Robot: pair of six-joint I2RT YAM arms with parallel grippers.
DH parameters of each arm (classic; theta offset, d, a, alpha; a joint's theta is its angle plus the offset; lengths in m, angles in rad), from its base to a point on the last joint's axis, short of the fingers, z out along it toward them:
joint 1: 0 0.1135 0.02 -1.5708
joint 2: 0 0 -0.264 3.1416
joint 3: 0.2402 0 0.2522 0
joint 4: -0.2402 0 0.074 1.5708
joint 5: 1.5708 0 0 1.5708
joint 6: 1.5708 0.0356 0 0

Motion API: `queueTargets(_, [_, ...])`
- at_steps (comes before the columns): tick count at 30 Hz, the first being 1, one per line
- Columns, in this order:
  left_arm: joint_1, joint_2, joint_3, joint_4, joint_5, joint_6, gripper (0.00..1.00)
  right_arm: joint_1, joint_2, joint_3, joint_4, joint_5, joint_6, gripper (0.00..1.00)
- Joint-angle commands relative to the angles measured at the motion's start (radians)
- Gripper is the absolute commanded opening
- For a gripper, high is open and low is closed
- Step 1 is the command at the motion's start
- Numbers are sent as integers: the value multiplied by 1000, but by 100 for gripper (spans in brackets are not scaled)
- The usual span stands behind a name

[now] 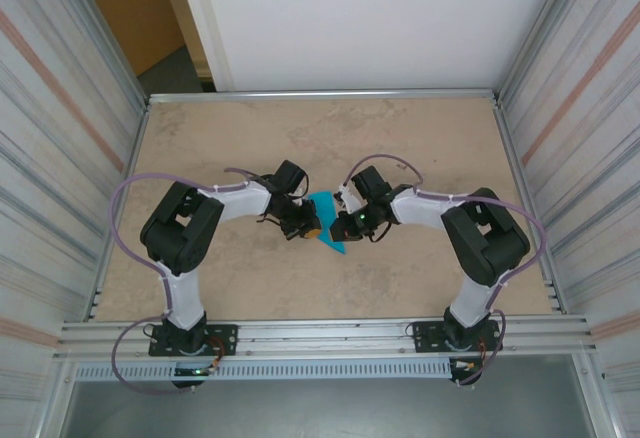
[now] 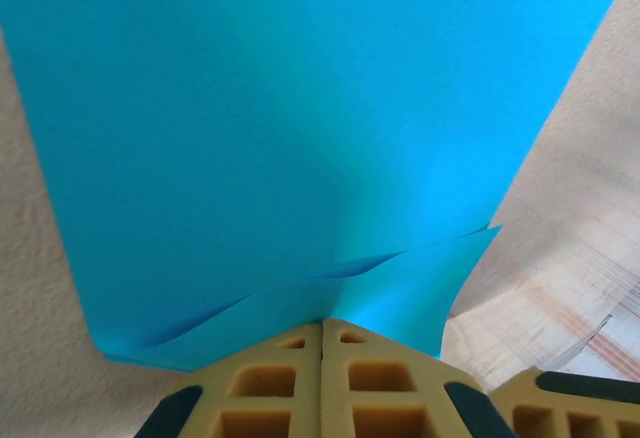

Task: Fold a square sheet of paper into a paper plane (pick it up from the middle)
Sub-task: Third fold the triangle at the center of the table.

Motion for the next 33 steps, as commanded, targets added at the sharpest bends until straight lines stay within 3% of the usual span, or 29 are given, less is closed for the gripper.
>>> queueTargets(1, [-6,57,-45,-50,-65,11,3,5,27,38,-6,-57,-21,7])
queueTargets(21, [-4,79,-55,-69,-82,21,1,-3,152,92,-53,-17,-37,4])
queueTargets(33, [22,99,-89,-80,-116,48,0,-13,102,41,-111,8,-64,3])
